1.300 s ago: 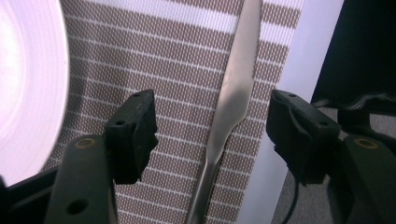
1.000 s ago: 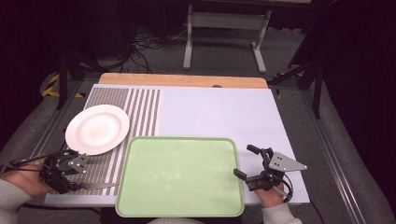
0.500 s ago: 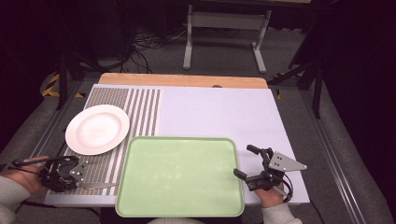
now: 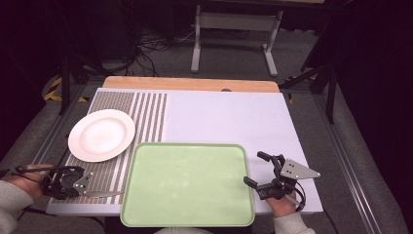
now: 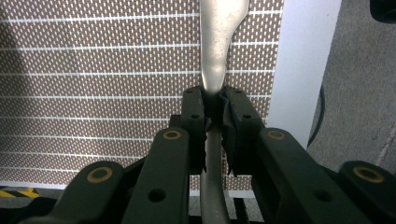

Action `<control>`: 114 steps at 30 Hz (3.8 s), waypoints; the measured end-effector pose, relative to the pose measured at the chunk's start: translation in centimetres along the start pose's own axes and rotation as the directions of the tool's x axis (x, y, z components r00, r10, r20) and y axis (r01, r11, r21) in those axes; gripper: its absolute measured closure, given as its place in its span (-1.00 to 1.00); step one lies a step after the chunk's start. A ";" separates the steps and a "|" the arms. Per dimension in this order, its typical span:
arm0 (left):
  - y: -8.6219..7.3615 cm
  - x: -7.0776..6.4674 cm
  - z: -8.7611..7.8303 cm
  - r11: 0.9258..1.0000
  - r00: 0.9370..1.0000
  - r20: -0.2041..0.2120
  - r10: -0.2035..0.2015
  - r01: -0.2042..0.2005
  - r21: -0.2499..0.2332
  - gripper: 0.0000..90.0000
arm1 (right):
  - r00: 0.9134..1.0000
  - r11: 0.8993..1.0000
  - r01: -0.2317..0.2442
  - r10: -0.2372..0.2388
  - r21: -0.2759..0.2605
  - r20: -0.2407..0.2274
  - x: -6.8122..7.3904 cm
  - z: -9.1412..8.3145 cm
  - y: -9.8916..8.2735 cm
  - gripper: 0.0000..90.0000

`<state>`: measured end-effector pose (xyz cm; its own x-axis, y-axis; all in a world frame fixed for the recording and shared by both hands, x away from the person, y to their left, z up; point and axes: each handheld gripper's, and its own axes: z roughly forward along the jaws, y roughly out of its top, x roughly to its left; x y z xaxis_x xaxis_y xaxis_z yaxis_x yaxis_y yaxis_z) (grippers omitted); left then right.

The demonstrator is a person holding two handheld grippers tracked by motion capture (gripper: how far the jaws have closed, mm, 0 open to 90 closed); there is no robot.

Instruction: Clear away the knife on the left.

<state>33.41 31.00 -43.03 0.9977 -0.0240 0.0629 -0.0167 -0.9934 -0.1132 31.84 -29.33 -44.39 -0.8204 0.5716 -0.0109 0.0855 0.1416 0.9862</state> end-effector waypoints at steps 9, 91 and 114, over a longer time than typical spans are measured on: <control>-0.1 -0.1 -0.2 1.000 1.000 -0.003 -0.021 0.021 -0.002 0.79 | 1.000 1.000 -0.002 0.002 -0.005 0.001 0.0 -0.1 0.0 -0.97; 11.9 1.5 -5.8 0.667 0.870 0.371 -0.324 0.489 -0.563 0.78 | 1.000 1.000 0.012 -0.012 0.007 -0.009 0.1 0.0 0.0 -0.97; 15.0 1.6 -3.6 0.737 0.838 0.416 -0.354 0.523 -0.428 0.78 | 1.000 1.000 0.018 -0.018 0.005 -0.011 0.2 0.0 0.1 -0.97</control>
<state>34.57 15.63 -41.04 0.8691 0.3777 -0.3194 0.4819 -0.7923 0.3743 31.64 -29.20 -44.27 -0.8280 0.5601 -0.0267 0.0736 0.1557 0.9851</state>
